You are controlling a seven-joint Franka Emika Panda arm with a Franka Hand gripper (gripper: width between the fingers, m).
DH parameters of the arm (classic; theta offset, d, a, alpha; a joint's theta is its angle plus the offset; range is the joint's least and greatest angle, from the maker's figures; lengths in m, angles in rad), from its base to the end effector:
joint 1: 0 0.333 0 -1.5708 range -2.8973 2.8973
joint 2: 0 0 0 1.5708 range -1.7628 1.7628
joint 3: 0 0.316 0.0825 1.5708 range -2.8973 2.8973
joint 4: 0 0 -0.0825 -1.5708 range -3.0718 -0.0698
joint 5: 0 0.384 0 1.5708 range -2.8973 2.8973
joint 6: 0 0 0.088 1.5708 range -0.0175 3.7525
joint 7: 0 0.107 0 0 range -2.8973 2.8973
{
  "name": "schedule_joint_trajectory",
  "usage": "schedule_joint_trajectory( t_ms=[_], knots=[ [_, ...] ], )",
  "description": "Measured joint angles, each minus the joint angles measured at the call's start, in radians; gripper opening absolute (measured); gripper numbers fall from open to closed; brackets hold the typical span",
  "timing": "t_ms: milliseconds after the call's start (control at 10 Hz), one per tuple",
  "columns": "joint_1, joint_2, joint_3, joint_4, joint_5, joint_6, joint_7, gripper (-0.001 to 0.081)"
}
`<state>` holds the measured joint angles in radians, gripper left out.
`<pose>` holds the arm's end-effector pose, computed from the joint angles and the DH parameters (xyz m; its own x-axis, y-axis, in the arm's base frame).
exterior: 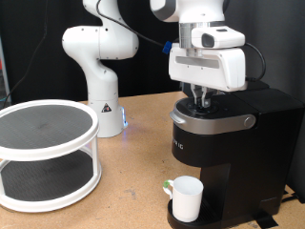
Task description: Make a cup of coffee with the keurig machine
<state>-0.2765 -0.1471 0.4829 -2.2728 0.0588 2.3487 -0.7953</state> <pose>0.5043 0.1110 0.4318 0.5538 0.8223 0.1311 0.8067 -0.5688 0.1603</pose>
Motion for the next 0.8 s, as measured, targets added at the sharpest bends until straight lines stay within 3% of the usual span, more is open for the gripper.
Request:
schedule_joint_trajectory(
  t_ms=[800],
  knots=[
    [0.024, -0.012, 0.008, -0.019, 0.018, -0.003, -0.014, 0.0004]
  ],
)
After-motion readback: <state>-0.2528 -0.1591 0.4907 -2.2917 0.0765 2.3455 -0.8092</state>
